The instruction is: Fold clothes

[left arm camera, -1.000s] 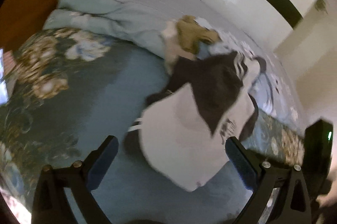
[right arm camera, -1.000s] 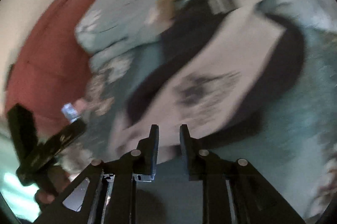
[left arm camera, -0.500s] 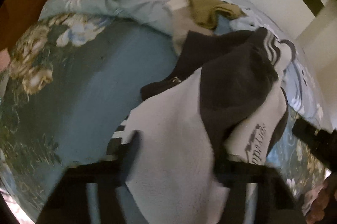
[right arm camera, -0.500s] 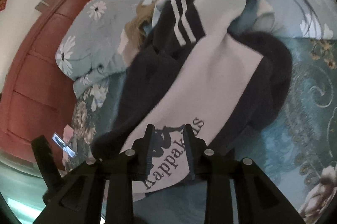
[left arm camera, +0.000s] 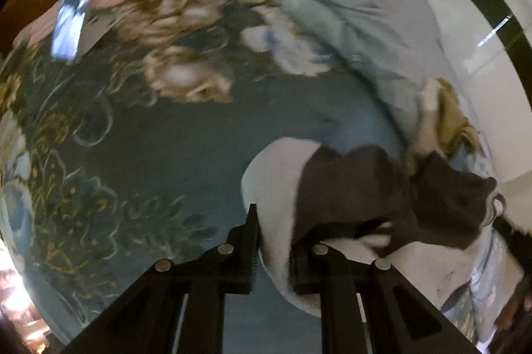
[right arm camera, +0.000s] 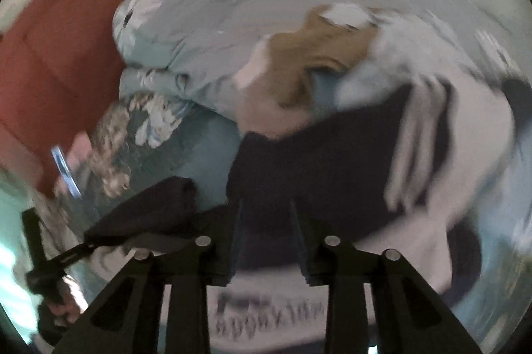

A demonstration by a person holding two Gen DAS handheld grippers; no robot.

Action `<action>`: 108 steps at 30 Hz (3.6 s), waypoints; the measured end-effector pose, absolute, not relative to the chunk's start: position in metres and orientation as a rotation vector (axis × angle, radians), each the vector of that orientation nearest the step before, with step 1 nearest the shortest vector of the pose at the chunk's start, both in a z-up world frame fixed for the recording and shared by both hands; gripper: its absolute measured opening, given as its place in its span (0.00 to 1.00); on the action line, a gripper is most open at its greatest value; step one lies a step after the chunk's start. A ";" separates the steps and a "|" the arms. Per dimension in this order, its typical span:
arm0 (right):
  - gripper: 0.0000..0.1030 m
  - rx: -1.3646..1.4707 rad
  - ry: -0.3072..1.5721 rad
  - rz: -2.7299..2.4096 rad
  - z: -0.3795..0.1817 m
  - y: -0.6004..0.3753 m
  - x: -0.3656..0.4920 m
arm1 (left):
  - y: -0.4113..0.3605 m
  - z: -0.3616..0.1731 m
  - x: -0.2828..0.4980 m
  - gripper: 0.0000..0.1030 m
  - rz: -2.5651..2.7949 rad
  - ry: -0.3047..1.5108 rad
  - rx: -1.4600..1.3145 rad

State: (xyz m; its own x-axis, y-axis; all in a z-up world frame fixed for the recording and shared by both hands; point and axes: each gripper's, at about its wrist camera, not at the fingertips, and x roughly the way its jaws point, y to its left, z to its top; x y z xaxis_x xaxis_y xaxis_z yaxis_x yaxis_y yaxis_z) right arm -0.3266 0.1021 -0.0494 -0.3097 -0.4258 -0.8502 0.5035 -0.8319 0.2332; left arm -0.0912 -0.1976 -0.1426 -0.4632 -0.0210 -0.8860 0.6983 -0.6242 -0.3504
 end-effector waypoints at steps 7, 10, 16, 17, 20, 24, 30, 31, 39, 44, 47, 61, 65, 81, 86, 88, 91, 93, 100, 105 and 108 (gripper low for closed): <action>0.54 1.327 0.698 -1.987 -0.091 0.014 -0.377 | -0.195 -0.147 -0.089 0.15 -2.139 0.992 1.301; 0.56 1.316 0.867 -1.881 -0.110 -0.004 -0.386 | -0.200 -0.150 -0.092 0.15 -2.137 0.997 1.313; 0.57 1.454 0.980 -1.726 -0.148 -0.007 -0.395 | -0.199 -0.153 -0.094 0.15 -2.132 0.996 1.335; 0.57 1.457 0.972 -1.737 -0.148 -0.006 -0.393 | -0.199 -0.153 -0.094 0.15 -2.131 0.997 1.337; 0.56 1.473 0.949 -1.759 -0.145 0.000 -0.386 | -0.198 -0.152 -0.096 0.15 -2.133 0.993 1.346; 0.30 1.489 0.946 -1.782 -0.138 0.011 -0.374 | -0.196 -0.143 -0.095 0.15 -2.152 0.988 1.353; 0.12 1.501 0.801 -1.941 -0.105 0.057 -0.347 | -0.184 -0.115 -0.089 0.15 -2.226 0.964 1.350; 0.12 1.494 0.765 -1.976 -0.096 0.065 -0.340 | -0.181 -0.106 -0.087 0.15 -2.248 0.958 1.341; 0.11 1.348 0.273 -2.333 0.013 0.158 -0.306 | -0.164 -0.019 -0.078 0.15 -2.422 0.954 1.189; 0.11 1.243 0.003 -2.495 0.079 0.223 -0.281 | -0.149 0.053 -0.078 0.15 -2.607 0.910 1.044; 0.11 1.166 -0.138 -2.562 0.115 0.252 -0.264 | -0.138 0.093 -0.078 0.15 -2.703 0.794 0.958; 0.11 0.794 -0.283 -2.710 0.225 0.333 -0.138 | -0.099 0.230 -0.039 0.14 -2.999 0.638 0.667; 0.11 0.671 -0.271 -2.713 0.251 0.343 -0.093 | -0.091 0.267 0.004 0.14 -3.081 0.545 0.520; 0.11 0.930 -0.164 -2.624 0.198 0.312 -0.129 | -0.140 0.182 -0.011 0.14 -2.901 0.553 0.740; 0.11 1.162 -0.241 -2.580 0.118 0.305 -0.193 | -0.151 0.111 -0.057 0.14 -2.792 0.584 0.927; 0.11 1.242 -0.278 -2.560 0.089 0.302 -0.213 | -0.150 0.081 -0.079 0.14 -2.748 0.590 1.006; 0.11 1.331 -0.325 -2.536 0.051 0.301 -0.246 | -0.150 0.047 -0.110 0.14 -2.716 0.586 1.089; 0.11 1.348 -0.325 -2.530 0.038 0.297 -0.265 | -0.151 0.034 -0.130 0.14 -2.709 0.566 1.104; 0.11 1.370 -0.229 -2.554 0.005 0.286 -0.330 | -0.182 -0.011 -0.192 0.14 -2.671 0.626 1.083; 0.12 1.550 -0.234 -2.482 -0.062 0.283 -0.359 | -0.195 -0.081 -0.218 0.14 -2.550 0.631 1.238; 0.12 1.630 -0.266 -2.460 -0.092 0.285 -0.365 | -0.199 -0.125 -0.220 0.14 -2.456 0.650 1.329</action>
